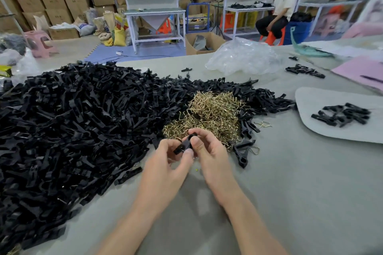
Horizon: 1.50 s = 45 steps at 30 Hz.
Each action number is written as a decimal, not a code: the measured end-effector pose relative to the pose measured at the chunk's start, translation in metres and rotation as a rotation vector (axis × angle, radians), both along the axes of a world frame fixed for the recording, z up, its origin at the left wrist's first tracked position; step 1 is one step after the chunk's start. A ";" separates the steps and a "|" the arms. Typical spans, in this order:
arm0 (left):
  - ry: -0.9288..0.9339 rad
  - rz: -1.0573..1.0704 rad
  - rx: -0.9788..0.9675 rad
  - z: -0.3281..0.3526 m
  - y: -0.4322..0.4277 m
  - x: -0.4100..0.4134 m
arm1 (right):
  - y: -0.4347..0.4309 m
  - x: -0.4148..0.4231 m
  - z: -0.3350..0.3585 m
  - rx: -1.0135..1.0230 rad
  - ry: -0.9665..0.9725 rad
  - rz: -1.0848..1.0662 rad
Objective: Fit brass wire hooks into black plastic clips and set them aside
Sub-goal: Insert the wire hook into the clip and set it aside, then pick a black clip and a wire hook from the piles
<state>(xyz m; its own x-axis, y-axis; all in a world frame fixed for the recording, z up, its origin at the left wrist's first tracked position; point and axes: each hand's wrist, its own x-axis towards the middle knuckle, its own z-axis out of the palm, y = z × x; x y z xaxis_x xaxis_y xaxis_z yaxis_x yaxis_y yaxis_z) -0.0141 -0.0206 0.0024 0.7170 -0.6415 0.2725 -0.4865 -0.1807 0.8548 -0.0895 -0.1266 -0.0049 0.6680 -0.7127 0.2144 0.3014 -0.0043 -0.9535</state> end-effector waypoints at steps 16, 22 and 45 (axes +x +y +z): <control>-0.095 -0.472 0.200 0.035 -0.284 -0.154 | -0.147 -0.164 0.006 0.193 0.067 -0.836; 0.043 -0.487 0.157 0.039 -0.329 -0.178 | -0.162 -0.170 0.012 0.252 0.009 -0.860; -0.710 0.283 0.320 -0.028 0.039 0.043 | 0.046 0.032 0.001 -0.470 0.337 -0.140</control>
<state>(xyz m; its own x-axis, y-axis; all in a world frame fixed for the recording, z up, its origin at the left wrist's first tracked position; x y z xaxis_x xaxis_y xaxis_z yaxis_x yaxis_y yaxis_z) 0.0292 0.0188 -0.0251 0.5890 -0.5861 0.5564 -0.7909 -0.5595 0.2479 -0.0573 -0.0809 -0.0035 0.6602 -0.6790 0.3211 -0.0514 -0.4674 -0.8826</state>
